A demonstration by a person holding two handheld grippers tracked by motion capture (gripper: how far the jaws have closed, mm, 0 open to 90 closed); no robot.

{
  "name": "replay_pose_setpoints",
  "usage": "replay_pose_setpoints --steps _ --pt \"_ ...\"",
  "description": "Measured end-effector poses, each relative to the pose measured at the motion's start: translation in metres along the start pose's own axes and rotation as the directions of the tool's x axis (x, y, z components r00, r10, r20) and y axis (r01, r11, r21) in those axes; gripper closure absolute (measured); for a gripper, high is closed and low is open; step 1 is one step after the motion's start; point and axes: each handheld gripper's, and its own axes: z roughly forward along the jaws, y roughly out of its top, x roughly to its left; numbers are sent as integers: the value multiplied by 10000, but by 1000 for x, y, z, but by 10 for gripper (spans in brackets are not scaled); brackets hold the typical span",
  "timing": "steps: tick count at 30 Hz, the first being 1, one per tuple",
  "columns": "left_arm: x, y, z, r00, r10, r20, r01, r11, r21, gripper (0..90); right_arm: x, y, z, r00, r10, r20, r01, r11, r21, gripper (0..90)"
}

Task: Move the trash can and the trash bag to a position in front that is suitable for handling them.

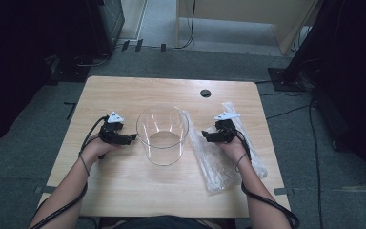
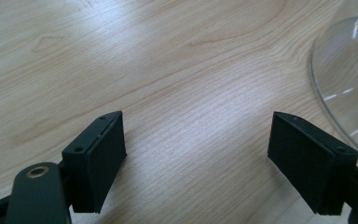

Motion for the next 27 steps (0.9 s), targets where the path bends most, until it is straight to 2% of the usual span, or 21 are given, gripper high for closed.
replay_pose_setpoints --steps 3,5,8,10,12,17,21,24,27 --pt "-3 3 -3 9999 132 35 -133 9999 90 183 1 1 -5 10000 23 22 -23 10000 -6 218" --pt "-4 5 -6 9996 197 198 -200 9997 122 184 3 2 -7 10000 59 -48 -60 9999 -87 220" --pt "-5 7 -10 9988 58 480 -55 10000 -70 235 8 4 -11 9999 41 -163 -43 9999 -132 241" --pt "-7 9 -15 9979 163 627 -147 9996 -251 237 11 6 -15 9988 142 -463 -150 9997 -179 254" --pt "-10 10 -19 9967 321 744 -288 9986 -448 245 17 8 -19 9981 235 -576 -250 9994 -247 260" --pt "-13 10 -27 9942 490 958 -430 9970 -642 253 30 12 -28 9967 -86 -803 42 9985 -538 278" --pt "-17 11 -33 9893 685 1286 -556 9933 -1012 260 35 14 -33 9956 -194 -917 127 9973 -726 291" --pt "-19 11 -37 9863 857 1407 -715 9921 -1033 260 37 14 -38 9944 -223 -1036 137 9964 -835 293" --pt "-22 11 -41 9814 853 1721 -664 9914 -1127 260 40 15 -45 9932 -422 -1087 317 9948 -964 295"
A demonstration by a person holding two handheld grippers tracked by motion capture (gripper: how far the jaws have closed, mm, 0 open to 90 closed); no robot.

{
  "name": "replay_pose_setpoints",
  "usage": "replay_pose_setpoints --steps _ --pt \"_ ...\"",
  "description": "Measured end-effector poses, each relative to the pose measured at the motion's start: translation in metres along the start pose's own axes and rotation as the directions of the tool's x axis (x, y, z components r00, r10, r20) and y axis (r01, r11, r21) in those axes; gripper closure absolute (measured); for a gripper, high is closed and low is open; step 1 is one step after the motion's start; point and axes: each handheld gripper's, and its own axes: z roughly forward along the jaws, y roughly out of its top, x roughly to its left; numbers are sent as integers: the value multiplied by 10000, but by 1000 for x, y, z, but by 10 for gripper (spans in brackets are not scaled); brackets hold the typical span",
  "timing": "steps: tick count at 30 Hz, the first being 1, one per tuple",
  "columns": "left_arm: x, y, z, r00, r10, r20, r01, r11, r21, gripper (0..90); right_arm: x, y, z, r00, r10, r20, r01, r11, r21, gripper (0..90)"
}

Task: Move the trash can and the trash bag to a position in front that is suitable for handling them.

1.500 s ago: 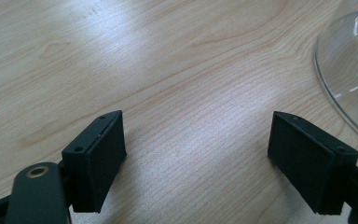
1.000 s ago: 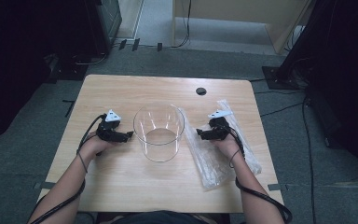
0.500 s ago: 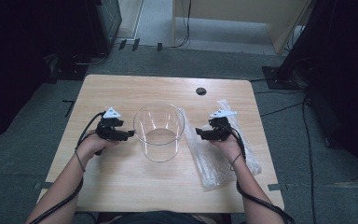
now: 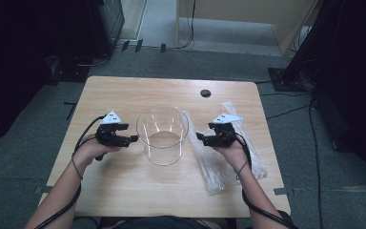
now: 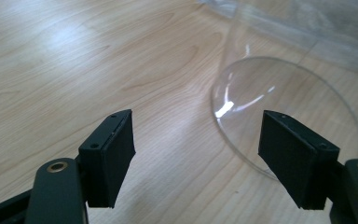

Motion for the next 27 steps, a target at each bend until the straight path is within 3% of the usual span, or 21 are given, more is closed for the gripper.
replay_pose_setpoints --steps 4,9,14,27 --pt "-4 2 -2 9993 -31 371 33 10000 -62 266 11 2 -8 9998 -81 -205 76 9996 -278 297" --pt "-6 2 -3 9993 55 364 -51 9999 -125 289 28 4 -7 9974 -439 -577 420 9986 -326 298" --pt "-8 4 -1 9992 64 387 -57 9998 -188 315 35 3 -4 9940 -711 -836 703 9975 -122 300" --pt "-14 8 6 9997 -12 231 20 9994 -359 325 25 2 -5 9973 -541 -495 533 9984 -184 303"
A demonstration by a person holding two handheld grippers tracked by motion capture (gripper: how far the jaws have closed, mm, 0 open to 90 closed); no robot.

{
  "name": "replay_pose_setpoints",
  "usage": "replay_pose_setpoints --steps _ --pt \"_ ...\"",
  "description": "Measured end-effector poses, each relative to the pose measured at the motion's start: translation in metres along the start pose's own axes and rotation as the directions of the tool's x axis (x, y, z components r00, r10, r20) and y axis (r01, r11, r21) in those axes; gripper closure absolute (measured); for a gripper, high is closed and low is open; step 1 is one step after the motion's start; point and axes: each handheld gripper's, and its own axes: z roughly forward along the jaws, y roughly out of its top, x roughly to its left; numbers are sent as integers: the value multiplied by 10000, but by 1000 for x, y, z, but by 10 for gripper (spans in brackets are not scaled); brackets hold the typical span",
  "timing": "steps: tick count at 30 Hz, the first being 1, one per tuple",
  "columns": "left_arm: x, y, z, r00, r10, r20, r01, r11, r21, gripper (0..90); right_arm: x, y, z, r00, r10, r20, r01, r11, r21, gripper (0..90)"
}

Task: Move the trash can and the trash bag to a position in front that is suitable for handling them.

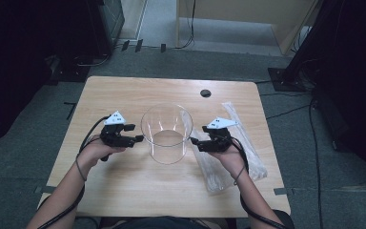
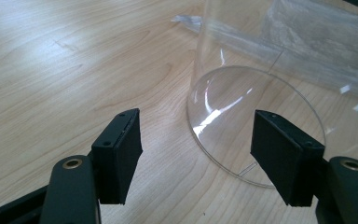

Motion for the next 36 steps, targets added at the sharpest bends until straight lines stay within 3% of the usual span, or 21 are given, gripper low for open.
replay_pose_setpoints --steps 5,20,30,36 --pt "1 1 7 9993 -375 4 375 9993 -93 315 -6 -1 2 9999 129 83 -129 9999 -12 318" --pt "4 2 18 9984 -455 -332 452 9989 -111 299 -17 -5 16 9993 216 292 -225 9993 285 322" --pt "5 1 19 9994 -257 -235 258 9997 25 290 -23 -10 21 9988 145 464 -153 9997 183 325" --pt "6 -2 23 9995 -250 -198 254 9995 190 284 -31 -15 23 9979 411 494 -423 9988 229 338"
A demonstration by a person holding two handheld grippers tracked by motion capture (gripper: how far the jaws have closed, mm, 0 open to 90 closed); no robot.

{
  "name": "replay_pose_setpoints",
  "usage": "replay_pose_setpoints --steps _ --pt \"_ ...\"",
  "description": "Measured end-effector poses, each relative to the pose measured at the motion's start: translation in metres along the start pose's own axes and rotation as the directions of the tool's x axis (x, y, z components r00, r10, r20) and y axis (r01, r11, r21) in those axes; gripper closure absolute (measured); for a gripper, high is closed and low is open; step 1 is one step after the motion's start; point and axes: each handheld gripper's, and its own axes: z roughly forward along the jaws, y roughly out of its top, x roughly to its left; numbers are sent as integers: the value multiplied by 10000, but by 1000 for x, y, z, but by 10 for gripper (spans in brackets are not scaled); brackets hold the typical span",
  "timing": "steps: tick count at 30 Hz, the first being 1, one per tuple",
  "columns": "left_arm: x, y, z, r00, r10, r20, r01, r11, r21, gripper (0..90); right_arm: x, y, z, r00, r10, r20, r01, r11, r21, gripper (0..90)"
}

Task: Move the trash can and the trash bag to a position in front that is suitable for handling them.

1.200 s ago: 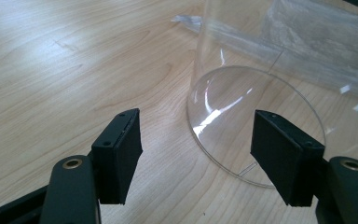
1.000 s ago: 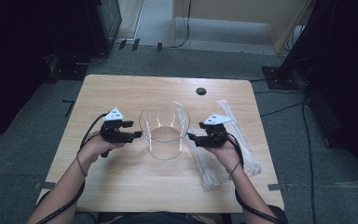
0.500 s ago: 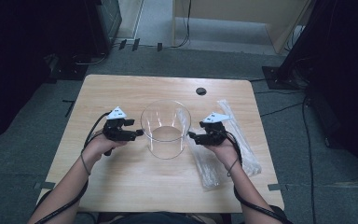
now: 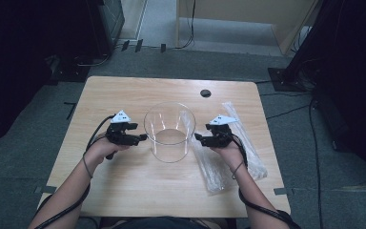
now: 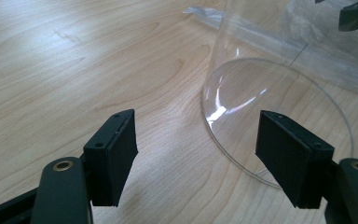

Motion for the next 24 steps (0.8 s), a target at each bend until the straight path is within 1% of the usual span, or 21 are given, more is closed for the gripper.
replay_pose_setpoints --steps 4,7,9,13,15,18,21,24 --pt "2 -2 2 10000 82 -25 -82 9999 74 284 -5 -1 1 9998 139 108 -138 9999 -58 327" --pt "4 -3 3 10000 69 -50 -69 9999 111 285 -6 -2 2 9997 153 178 -151 9999 -83 322" --pt "5 -4 4 9999 103 -114 -101 9998 185 285 -7 -2 3 9991 288 303 -284 9995 -147 312" --pt "7 -6 6 9999 80 -154 -76 9997 240 287 -7 -3 7 9992 236 334 -237 9997 25 321" --pt "7 -7 7 9997 167 -174 -162 9994 292 287 -7 -4 7 9991 359 246 -360 9993 53 328" --pt "7 -7 8 9997 197 -162 -191 9991 369 286 -7 -5 9 9989 396 232 -399 9992 104 318" --pt "7 -8 8 9996 133 -230 -124 9992 388 272 -7 -7 13 9990 389 237 -396 9988 289 302" --pt "8 -8 8 9997 69 -219 -59 9990 449 273 -5 -8 16 9994 311 135 -316 9988 368 292"
